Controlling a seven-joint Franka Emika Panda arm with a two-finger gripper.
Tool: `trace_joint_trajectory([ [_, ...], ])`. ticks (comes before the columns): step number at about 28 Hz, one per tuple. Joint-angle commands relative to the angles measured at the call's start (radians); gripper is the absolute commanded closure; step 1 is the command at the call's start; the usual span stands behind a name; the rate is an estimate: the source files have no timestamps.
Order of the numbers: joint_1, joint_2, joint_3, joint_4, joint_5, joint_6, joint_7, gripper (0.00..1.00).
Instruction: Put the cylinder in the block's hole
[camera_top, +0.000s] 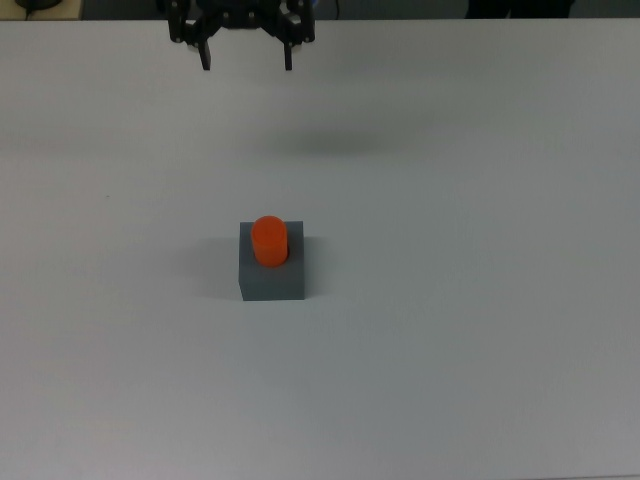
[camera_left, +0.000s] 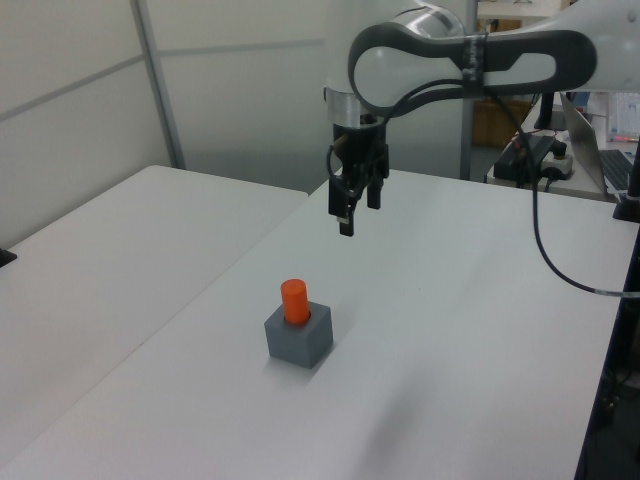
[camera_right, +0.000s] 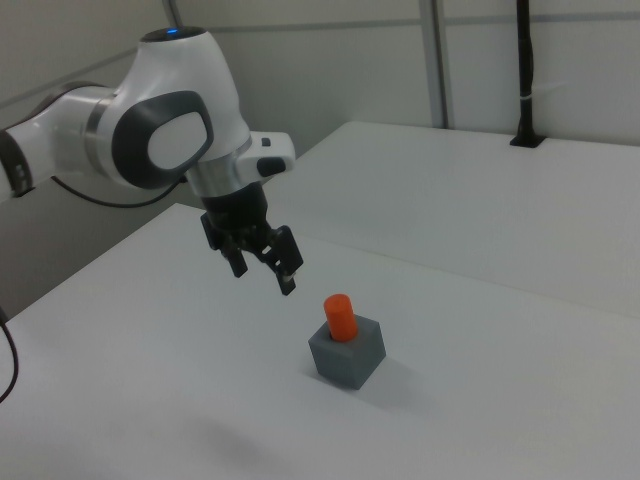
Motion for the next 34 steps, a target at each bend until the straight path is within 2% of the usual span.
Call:
trace_joint_trajectory([
  [1,0.004,-0.082,-0.008,-0.109,0.020,0.019,0.024,0.00],
  [34,0.000,-0.059,-0.010,-0.068,0.019,0.008,0.021,0.00],
])
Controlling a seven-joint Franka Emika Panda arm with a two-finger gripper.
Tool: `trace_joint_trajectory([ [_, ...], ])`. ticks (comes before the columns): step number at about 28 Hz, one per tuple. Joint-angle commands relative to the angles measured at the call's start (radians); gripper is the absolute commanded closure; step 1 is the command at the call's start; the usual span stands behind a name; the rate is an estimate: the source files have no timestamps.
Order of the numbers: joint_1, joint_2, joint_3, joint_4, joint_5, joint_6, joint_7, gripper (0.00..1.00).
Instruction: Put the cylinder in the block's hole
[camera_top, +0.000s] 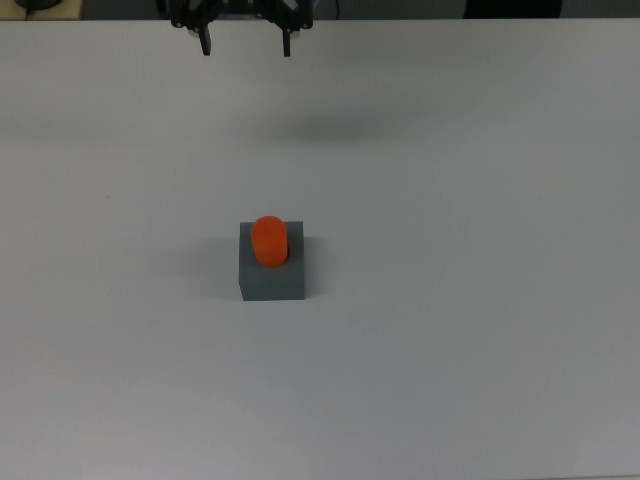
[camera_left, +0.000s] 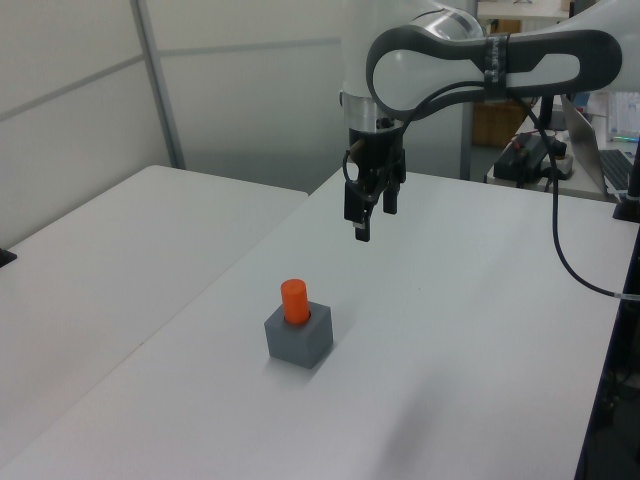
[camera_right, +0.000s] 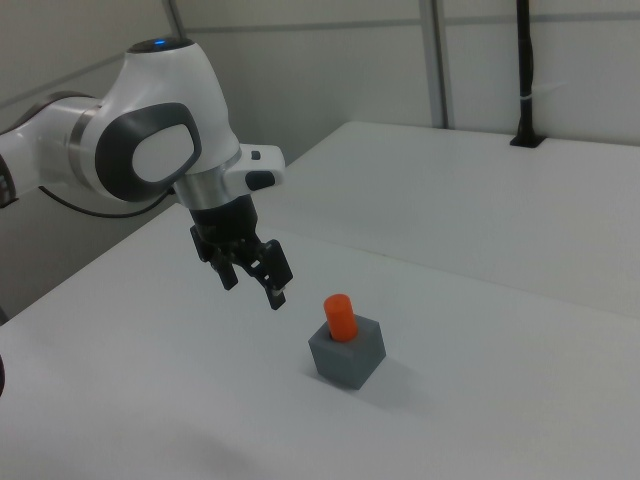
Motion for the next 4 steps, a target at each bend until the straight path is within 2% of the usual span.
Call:
trace_joint_trajectory([
  [1,-0.002,-0.005,-0.006,0.001,0.018,0.008,0.010,0.00],
  [4,-0.003,-0.006,-0.005,0.003,0.018,0.008,0.008,0.00],
])
